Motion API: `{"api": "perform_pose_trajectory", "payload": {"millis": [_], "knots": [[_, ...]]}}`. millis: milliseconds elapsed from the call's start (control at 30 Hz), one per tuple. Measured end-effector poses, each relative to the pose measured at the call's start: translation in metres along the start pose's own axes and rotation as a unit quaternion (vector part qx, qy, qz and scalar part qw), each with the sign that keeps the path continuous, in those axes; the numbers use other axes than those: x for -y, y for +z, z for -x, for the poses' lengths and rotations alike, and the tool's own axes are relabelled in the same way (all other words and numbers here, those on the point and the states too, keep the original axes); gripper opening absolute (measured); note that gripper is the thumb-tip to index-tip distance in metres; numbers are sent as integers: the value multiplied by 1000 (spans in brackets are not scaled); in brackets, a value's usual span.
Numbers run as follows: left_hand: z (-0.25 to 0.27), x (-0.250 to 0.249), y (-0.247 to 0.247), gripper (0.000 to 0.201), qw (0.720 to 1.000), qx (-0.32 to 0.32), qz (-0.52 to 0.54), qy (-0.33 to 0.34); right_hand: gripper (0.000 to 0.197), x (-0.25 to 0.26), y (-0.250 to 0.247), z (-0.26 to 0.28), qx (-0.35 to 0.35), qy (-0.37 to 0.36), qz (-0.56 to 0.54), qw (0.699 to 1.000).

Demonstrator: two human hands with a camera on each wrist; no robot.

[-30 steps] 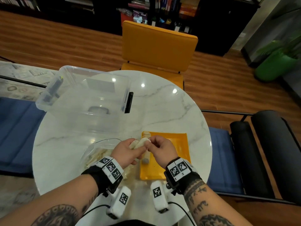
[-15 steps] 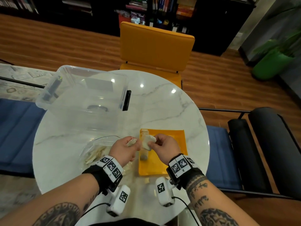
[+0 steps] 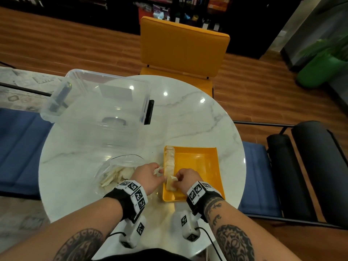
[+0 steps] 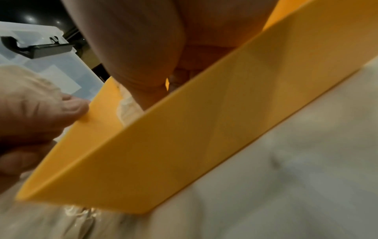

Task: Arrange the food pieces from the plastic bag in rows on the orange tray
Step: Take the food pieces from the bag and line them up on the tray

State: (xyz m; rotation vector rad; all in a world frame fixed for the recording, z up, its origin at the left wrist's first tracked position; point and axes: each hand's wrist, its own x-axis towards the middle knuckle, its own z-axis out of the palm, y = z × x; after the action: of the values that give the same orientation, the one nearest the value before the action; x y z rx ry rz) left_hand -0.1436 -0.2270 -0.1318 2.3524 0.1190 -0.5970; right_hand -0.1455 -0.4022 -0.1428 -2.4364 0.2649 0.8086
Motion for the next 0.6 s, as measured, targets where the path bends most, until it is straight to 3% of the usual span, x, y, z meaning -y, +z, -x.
{"api": "perform_pose_trajectory", "payload": {"millis": [367, 600], "knots": [[0, 0, -2, 18, 1000, 10, -26, 8, 23, 12, 1, -13, -21, 8, -9, 1000], [0, 1, -2, 27, 1000, 16, -4, -8, 34, 11, -1, -16, -2, 41, 37, 998]]}}
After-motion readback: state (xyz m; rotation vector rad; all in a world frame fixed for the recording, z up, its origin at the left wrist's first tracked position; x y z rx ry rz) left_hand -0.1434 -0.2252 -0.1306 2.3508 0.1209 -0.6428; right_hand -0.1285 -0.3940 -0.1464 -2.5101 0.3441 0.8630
